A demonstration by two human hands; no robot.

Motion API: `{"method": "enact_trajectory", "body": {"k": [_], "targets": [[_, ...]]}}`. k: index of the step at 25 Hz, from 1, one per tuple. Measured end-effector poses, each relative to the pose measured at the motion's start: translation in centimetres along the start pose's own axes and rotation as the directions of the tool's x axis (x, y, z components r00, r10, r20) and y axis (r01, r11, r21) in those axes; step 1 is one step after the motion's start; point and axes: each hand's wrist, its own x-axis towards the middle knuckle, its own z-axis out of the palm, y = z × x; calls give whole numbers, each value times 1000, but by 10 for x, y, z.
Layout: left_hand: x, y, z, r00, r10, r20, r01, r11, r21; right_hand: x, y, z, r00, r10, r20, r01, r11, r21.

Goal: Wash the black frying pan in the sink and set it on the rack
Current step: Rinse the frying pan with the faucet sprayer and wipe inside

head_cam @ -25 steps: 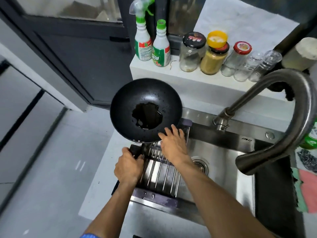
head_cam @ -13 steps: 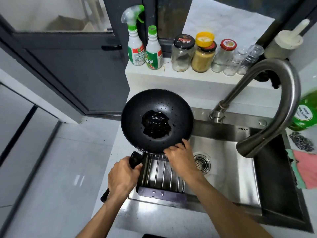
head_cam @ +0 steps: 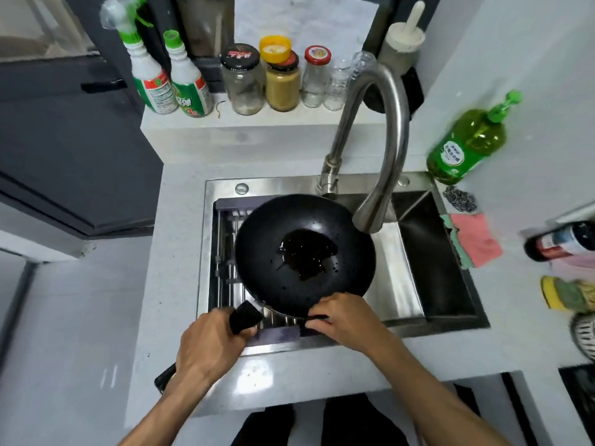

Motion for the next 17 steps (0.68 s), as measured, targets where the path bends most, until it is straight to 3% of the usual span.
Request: {"method": "enact_trajectory", "body": {"k": [3,5,6,7,8,9,13,15,17], "targets": [[-5,18,13,1000,3,18,-3,1000,1,-14,27,-17,996,69,52,-73,993,88],[-6,32,19,1000,-6,19,5,1000,16,-21,40,-31,983,180,-42,-167,962,215],[-7,40,22,1000,-12,21,11,1000,29,-22,43,-42,939,294,-180,-221,914,339],[-8,49,26,1000,-20,21,19,999,46,-21,47,-58,848,417,-327,-222,840,495],[-9,57,31,999,-33,23,31,998,63,-16,49,-78,748,510,-424,-155,756,636],[-10,66,36,999,-44,27,42,997,67,-9,51,-100,709,535,-459,-63,697,714],[-10,97,57,996,-85,34,83,996,37,32,59,-164,891,238,-387,122,695,708],[-5,110,72,995,-95,31,94,995,46,36,72,-170,904,168,-393,142,750,647],[2,122,89,994,-103,31,101,993,68,28,96,-171,896,201,-397,113,760,640]]}}
